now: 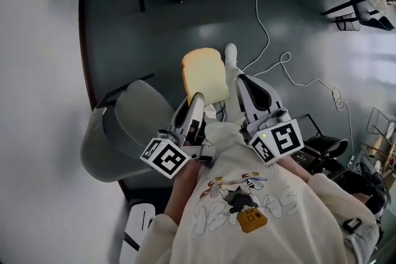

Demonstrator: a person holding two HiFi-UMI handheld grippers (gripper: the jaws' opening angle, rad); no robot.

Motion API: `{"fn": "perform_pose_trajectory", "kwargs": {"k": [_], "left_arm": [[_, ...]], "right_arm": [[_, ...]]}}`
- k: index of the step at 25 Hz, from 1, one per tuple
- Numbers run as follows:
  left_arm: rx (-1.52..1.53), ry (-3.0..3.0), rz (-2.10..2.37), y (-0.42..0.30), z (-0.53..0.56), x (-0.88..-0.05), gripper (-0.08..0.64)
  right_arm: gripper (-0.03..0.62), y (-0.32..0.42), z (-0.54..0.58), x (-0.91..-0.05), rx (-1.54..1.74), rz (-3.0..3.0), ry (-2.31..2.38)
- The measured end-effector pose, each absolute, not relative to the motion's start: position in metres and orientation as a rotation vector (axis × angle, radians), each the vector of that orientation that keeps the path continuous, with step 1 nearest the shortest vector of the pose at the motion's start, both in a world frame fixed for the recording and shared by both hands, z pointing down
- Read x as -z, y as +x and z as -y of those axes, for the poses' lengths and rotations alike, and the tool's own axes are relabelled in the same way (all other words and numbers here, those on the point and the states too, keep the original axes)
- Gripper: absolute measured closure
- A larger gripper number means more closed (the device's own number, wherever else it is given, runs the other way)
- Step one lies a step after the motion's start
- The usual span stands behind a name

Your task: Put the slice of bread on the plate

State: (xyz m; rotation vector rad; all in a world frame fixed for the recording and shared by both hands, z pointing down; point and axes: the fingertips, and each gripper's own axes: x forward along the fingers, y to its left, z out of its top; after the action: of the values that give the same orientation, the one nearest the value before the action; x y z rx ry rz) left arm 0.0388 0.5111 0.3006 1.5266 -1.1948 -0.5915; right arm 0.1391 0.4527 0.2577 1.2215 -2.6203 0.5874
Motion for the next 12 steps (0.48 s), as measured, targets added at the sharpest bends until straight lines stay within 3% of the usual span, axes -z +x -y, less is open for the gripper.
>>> {"fn": "perform_pose_trajectory", "kwargs": {"k": [6, 12], "left_arm": [[0.557, 1.538, 1.224, 0.019, -0.461, -0.314, 0.463], [0.485, 1.586, 1.224, 0.011, -0.344, -0.314, 0.463]], "right_arm": [[0.588, 0.120, -0.408, -0.280, -0.624, 2.634, 1.185], [0.588, 0.126, -0.277, -0.296, -0.735, 2.636, 1.261]]}}
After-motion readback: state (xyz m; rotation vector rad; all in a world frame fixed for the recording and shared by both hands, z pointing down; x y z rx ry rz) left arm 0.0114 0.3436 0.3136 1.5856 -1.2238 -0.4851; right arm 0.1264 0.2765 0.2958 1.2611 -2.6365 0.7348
